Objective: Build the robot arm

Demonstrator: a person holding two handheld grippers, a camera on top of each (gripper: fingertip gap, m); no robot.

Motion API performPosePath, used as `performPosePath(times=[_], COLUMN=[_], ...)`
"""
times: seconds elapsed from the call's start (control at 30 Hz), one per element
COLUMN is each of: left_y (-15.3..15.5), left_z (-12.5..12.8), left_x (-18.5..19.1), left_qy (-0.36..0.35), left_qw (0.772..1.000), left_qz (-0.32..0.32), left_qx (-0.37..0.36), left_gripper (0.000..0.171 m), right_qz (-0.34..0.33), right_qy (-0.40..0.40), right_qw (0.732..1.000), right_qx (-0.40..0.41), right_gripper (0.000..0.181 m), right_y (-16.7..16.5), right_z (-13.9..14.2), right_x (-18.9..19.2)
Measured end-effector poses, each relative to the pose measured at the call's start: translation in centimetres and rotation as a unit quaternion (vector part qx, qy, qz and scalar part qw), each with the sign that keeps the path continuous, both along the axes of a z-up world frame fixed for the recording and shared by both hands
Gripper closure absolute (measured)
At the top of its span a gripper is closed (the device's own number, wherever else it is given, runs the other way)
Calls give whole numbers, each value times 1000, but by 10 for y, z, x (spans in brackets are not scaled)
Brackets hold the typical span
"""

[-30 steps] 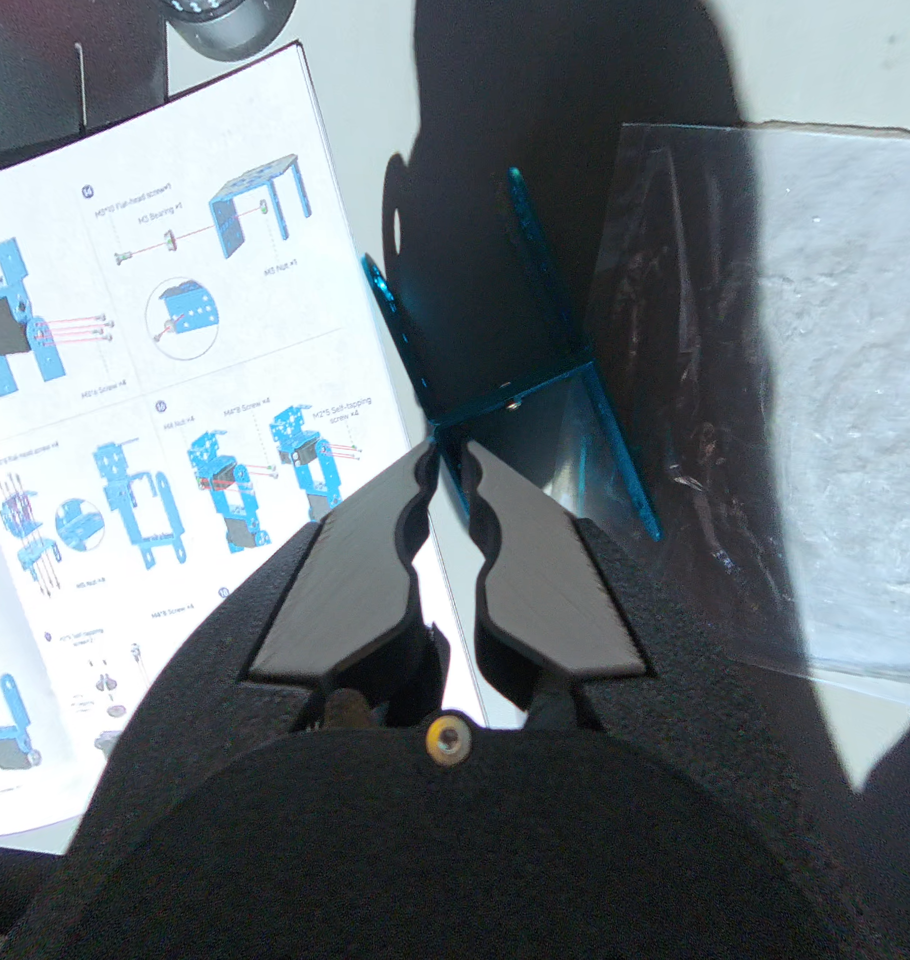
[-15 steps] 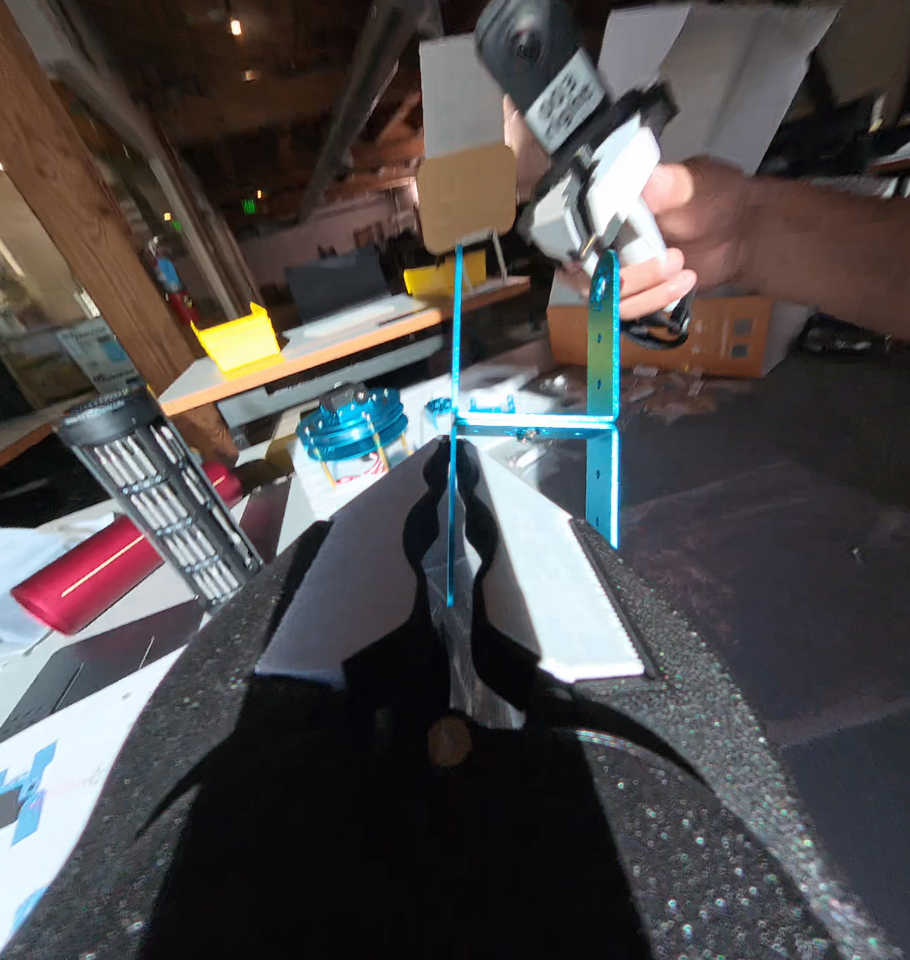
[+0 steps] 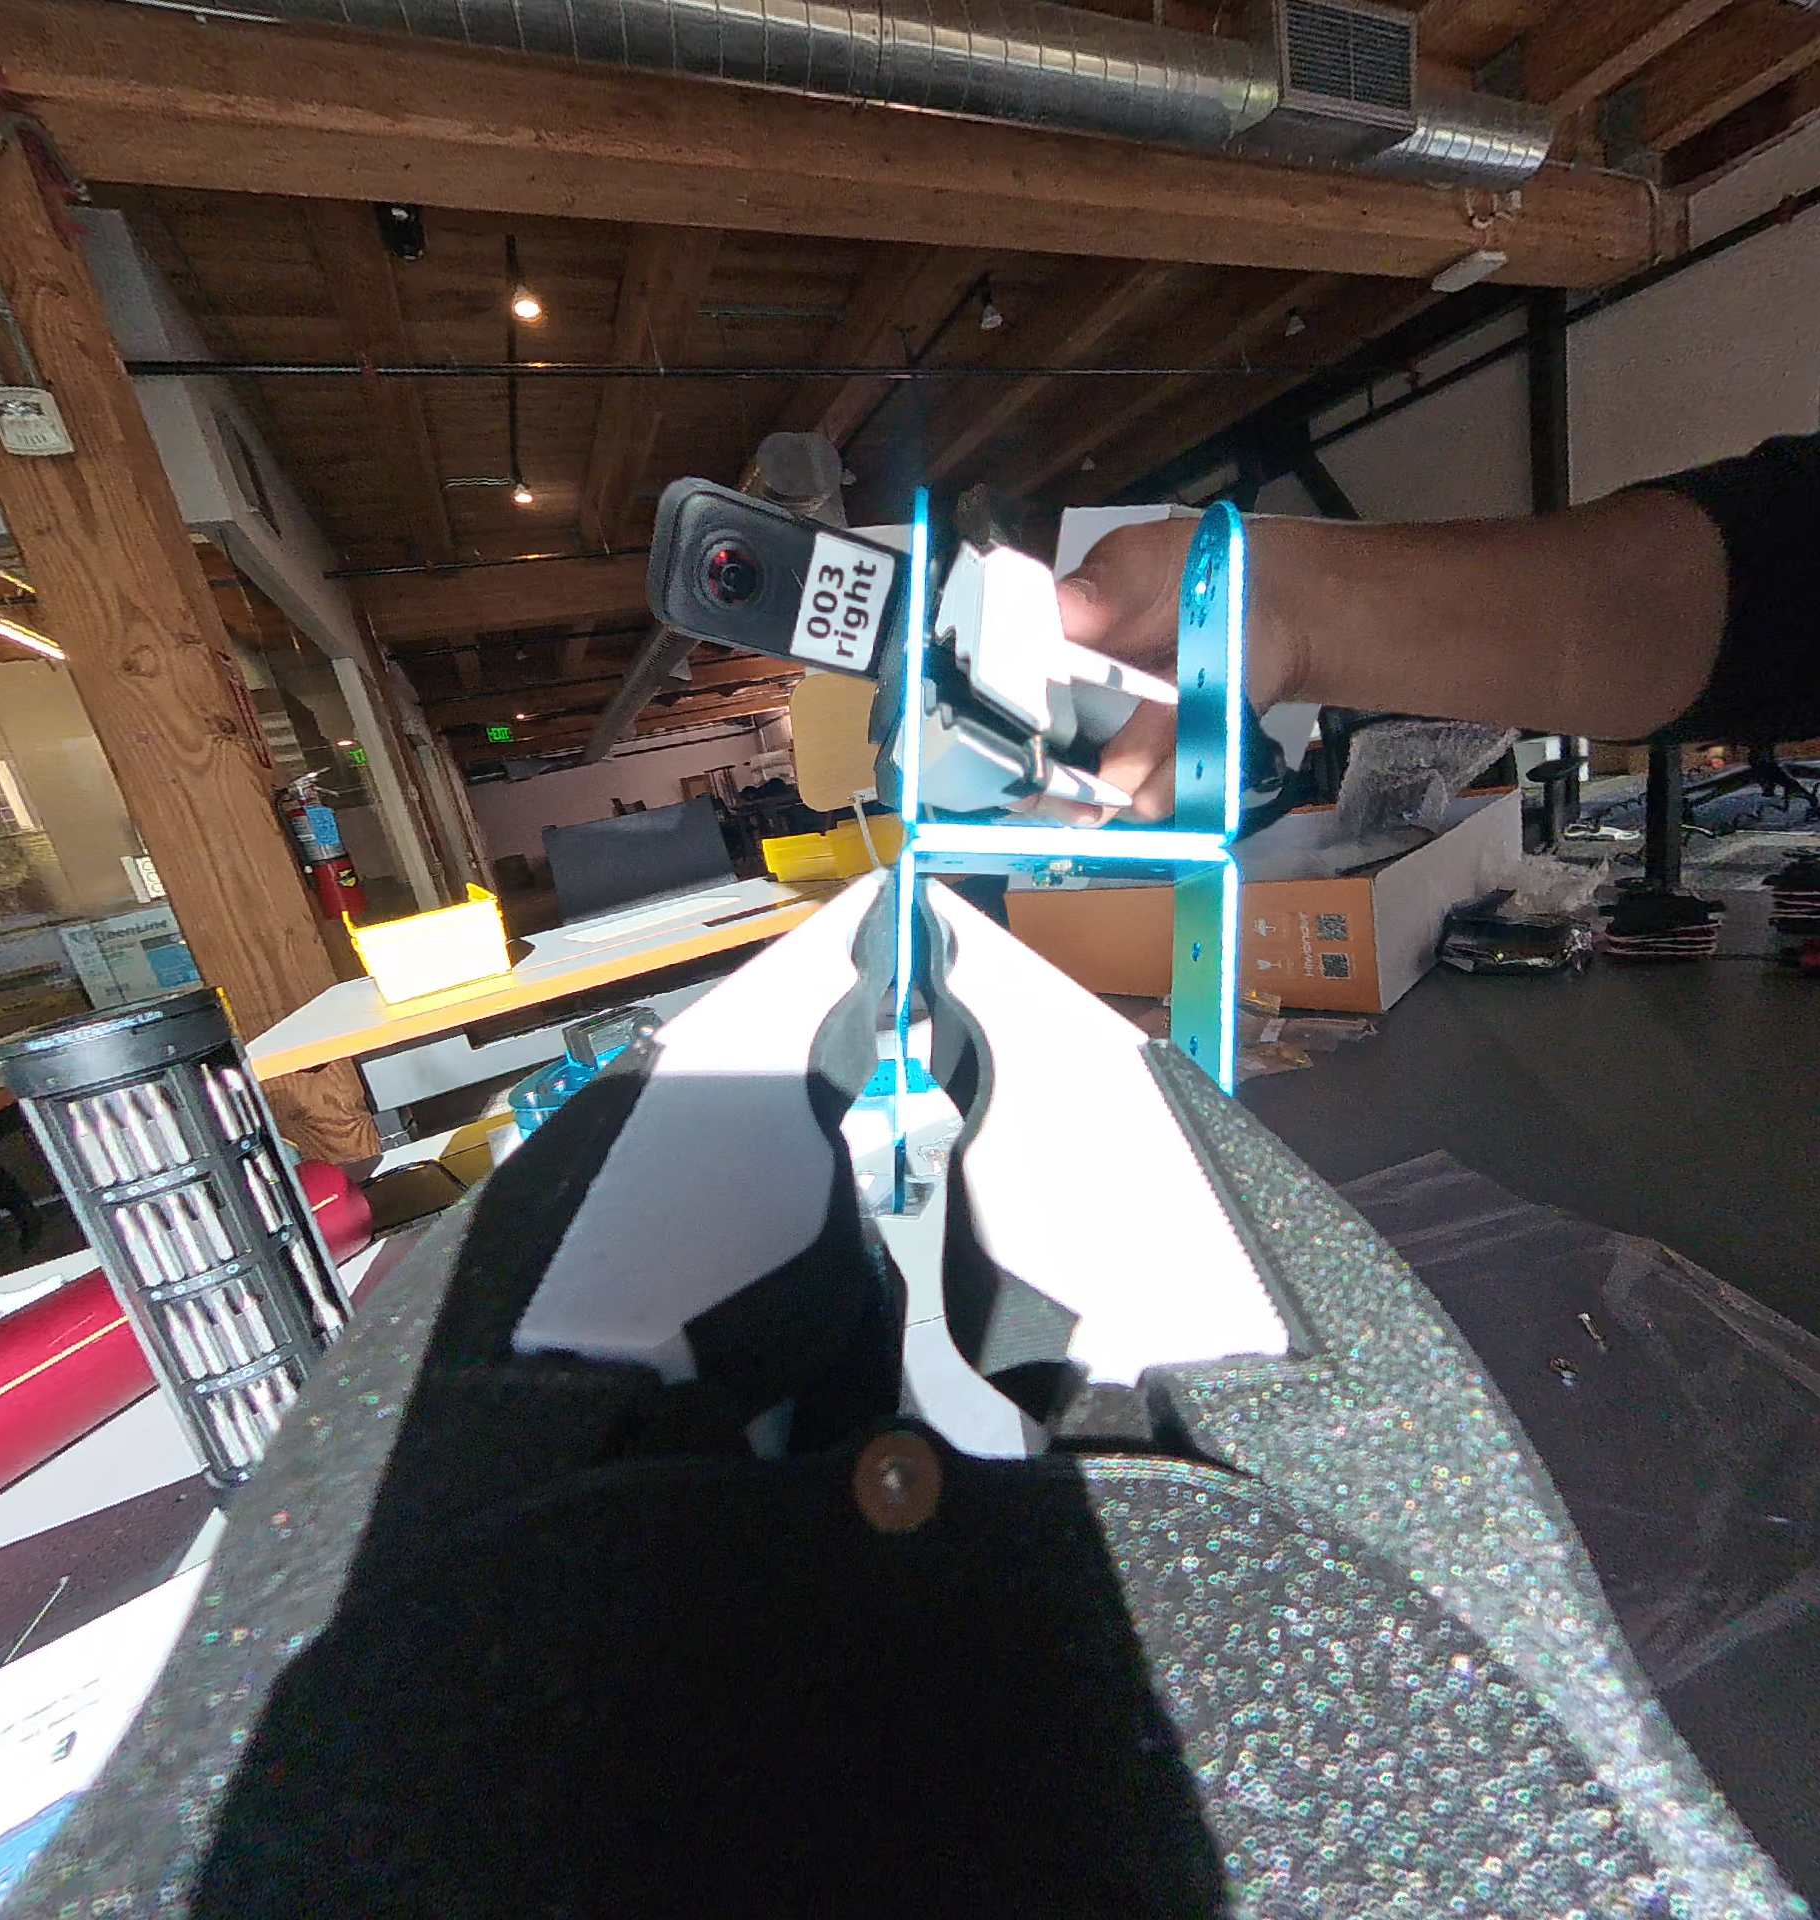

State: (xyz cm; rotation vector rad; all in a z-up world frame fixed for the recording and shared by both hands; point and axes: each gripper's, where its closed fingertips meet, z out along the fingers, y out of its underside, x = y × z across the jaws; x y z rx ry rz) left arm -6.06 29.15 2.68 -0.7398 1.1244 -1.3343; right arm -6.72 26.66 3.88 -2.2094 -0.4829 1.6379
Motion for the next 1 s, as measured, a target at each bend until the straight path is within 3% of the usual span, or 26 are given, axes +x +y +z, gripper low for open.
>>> performPosePath(times=[1.0], left_y=[17], left_z=[-7], left_x=[0], left_qy=[18], left_qw=[999], left_qz=[37], left_qx=[-14], left_gripper=[171], right_qz=[-14], right_qy=[-146], right_qw=[989], right_qx=[-15], right_gripper=[179], right_y=[25], right_z=[-20], right_x=[-6])
